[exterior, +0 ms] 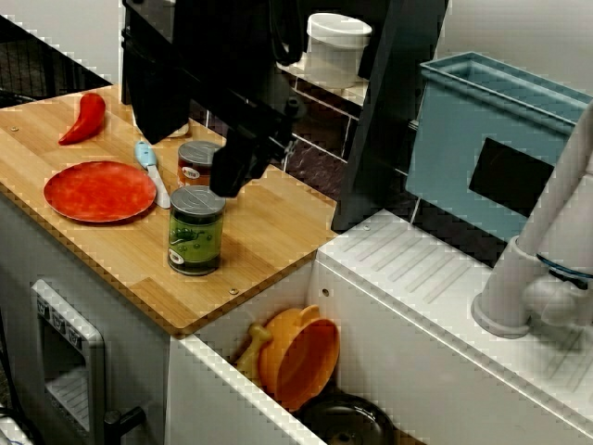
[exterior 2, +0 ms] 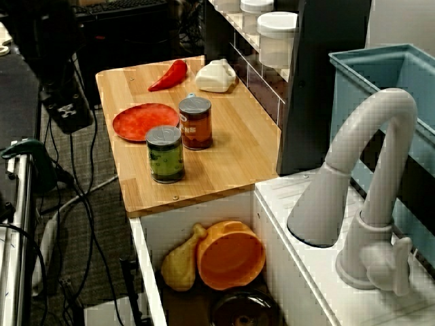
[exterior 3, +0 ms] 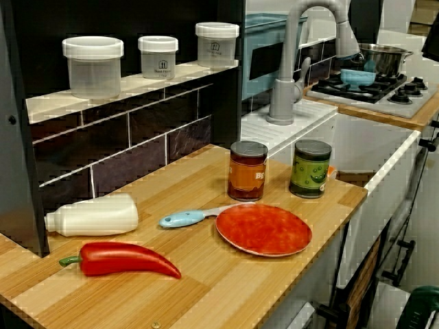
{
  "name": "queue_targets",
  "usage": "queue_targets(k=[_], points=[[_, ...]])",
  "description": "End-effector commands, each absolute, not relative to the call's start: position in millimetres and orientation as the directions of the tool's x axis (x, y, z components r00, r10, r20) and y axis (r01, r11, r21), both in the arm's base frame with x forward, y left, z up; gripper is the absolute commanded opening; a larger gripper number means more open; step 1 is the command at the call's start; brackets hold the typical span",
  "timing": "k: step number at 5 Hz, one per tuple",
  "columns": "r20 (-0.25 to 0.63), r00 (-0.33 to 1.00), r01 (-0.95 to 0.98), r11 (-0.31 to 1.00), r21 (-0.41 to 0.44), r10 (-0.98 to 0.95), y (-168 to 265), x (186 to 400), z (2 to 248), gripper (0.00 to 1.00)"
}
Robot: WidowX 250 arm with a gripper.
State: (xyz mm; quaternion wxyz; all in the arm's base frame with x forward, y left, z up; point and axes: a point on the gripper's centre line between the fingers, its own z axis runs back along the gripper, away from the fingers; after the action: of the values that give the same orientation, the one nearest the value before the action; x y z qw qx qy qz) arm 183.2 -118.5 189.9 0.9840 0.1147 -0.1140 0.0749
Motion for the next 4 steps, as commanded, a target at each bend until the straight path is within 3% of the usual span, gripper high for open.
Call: queue_targets(k=[1,4], points=[[0.343,0.926,-0.244,0.944,0.224,0.158,-135.0,198.0,171.1,1.0],[0.359,0.912,-0.282,0.938,0.201,0.198,-153.9,222.6,153.1,1.0]])
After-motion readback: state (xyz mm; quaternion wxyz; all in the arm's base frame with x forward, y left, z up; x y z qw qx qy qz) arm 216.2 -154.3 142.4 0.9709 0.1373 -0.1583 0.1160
